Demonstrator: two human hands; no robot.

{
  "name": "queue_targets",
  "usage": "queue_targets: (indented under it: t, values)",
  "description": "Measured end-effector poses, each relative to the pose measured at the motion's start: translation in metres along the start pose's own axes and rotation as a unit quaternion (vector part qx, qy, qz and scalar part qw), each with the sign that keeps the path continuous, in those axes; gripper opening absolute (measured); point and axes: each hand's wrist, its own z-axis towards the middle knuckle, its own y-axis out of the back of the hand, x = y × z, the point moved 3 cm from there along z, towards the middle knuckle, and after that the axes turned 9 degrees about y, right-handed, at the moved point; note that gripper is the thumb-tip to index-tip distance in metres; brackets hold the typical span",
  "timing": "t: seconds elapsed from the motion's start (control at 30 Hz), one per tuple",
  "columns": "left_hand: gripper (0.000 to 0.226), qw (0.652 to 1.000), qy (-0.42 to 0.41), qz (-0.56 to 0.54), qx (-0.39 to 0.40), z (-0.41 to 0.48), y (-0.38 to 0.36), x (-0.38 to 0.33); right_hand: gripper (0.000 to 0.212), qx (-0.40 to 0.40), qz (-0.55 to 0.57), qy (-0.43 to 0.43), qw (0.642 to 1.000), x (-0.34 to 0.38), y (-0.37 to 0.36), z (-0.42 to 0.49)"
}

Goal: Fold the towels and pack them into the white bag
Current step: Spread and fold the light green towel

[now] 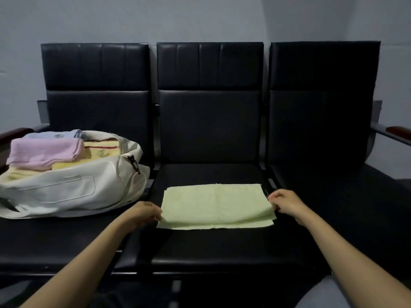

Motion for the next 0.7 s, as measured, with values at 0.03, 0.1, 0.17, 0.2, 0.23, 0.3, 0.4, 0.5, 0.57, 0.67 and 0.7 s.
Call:
queue_targets:
  t: [0.03, 0.1, 0.17, 0.2, 0.23, 0.3, 0.4, 0.5, 0.57, 0.67, 0.7]
  values:
    - [0.010, 1.000, 0.008, 0.023, 0.002, 0.001, -0.002, 0.007, 0.013, 0.010, -0.029, -0.007, 0.999, -0.007, -0.001, -0.004]
    - [0.017, 0.998, 0.019, 0.067, 0.007, 0.003, -0.008, 0.020, 0.013, 0.024, -0.080, -0.020, 0.996, -0.018, -0.002, -0.010]
    - [0.025, 0.997, 0.018, 0.075, -0.006, 0.008, -0.010, 0.026, 0.011, 0.023, -0.135, -0.022, 0.990, -0.025, -0.003, -0.012]
    - [0.031, 0.998, 0.010, 0.064, -0.028, 0.011, -0.010, 0.027, 0.011, 0.014, -0.150, -0.018, 0.988, -0.027, -0.003, -0.013]
    - [0.035, 0.997, 0.000, 0.059, -0.053, 0.016, -0.011, 0.027, 0.011, 0.005, -0.158, -0.010, 0.987, -0.028, -0.004, -0.012]
    - [0.032, 0.994, -0.007, 0.066, -0.090, 0.022, -0.013, 0.024, 0.011, -0.002, -0.189, 0.026, 0.982, -0.028, -0.008, -0.009]
    - [0.041, 0.992, 0.000, 0.070, -0.109, 0.033, -0.021, 0.015, 0.020, 0.009, -0.213, 0.103, 0.972, -0.023, -0.022, -0.001]
    - [0.029, 0.990, 0.014, 0.082, -0.113, 0.046, -0.026, 0.002, 0.034, 0.062, -0.221, 0.159, 0.960, -0.010, -0.043, 0.006]
    - [0.029, 0.993, 0.030, 0.056, -0.103, 0.058, -0.028, -0.004, 0.047, 0.143, -0.282, 0.168, 0.934, -0.006, -0.058, 0.011]
    - [0.030, 0.996, 0.056, -0.021, -0.069, 0.071, -0.026, -0.011, 0.054, 0.219, -0.342, 0.157, 0.900, -0.004, -0.066, 0.019]
    - [0.024, 0.996, 0.060, -0.043, -0.057, 0.071, -0.025, -0.013, 0.054, 0.220, -0.341, 0.151, 0.901, -0.003, -0.066, 0.022]
